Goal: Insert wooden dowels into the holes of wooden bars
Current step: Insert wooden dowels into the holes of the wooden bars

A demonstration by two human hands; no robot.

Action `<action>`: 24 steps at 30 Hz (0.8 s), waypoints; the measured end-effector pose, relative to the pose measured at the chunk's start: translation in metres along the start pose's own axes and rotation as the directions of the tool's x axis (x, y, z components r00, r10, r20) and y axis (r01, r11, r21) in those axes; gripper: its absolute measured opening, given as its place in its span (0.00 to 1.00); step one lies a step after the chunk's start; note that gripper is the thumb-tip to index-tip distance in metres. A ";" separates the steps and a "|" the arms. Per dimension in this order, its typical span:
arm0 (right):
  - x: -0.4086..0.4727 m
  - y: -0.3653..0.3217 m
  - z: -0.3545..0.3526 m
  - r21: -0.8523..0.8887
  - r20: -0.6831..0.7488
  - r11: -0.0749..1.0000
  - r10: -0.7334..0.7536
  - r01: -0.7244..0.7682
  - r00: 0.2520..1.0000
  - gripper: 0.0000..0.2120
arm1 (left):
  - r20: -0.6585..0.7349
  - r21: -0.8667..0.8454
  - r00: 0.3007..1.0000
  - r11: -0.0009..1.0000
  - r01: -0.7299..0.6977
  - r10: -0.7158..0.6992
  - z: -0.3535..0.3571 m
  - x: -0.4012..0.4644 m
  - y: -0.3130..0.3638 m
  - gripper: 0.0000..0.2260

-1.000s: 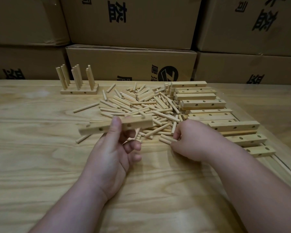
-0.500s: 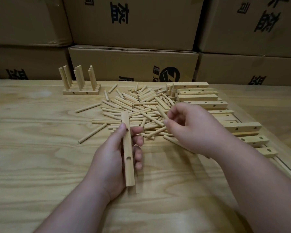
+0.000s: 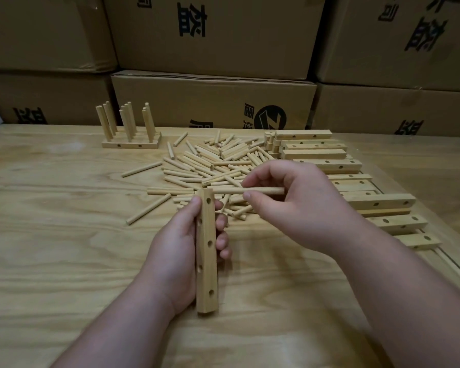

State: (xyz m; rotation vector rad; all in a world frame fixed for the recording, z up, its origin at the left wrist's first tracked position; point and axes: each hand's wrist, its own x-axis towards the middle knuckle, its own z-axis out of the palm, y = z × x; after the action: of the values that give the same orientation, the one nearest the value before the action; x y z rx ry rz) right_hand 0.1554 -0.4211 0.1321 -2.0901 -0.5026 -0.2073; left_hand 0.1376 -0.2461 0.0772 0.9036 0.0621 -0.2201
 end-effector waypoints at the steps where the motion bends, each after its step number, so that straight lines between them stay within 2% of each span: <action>1: 0.000 -0.001 0.000 -0.006 0.006 1.000 -0.008 0.008 1.000 0.05 | 0.003 0.006 1.000 1.000 0.005 -0.005 0.000 0.000 0.000 0.16; 6: -0.002 0.000 0.002 -0.071 0.017 0.997 -0.032 0.034 0.999 0.03 | -0.026 0.028 1.000 0.999 0.016 -0.016 0.001 0.000 0.001 0.16; 13: -0.002 -0.005 0.004 -0.034 0.077 0.996 -0.079 0.082 0.994 0.03 | -0.089 0.073 0.996 0.997 -0.012 0.019 0.001 0.001 -0.001 0.16; 20: -0.001 0.000 0.004 -0.092 0.008 0.995 -0.025 0.026 1.000 0.05 | -0.105 0.094 0.994 0.995 -0.033 0.043 0.001 0.002 -0.002 0.17; 24: -0.001 0.000 0.003 -0.061 -0.042 0.998 -0.018 0.016 0.999 0.02 | -0.080 0.072 0.997 0.997 -0.013 0.019 0.004 0.001 -0.003 0.19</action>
State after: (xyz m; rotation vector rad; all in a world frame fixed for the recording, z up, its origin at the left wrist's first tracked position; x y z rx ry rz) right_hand 0.1549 -0.4187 0.1297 -2.1366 -0.4945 -0.2791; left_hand 0.1376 -0.2507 0.0771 0.9833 0.1224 -0.1715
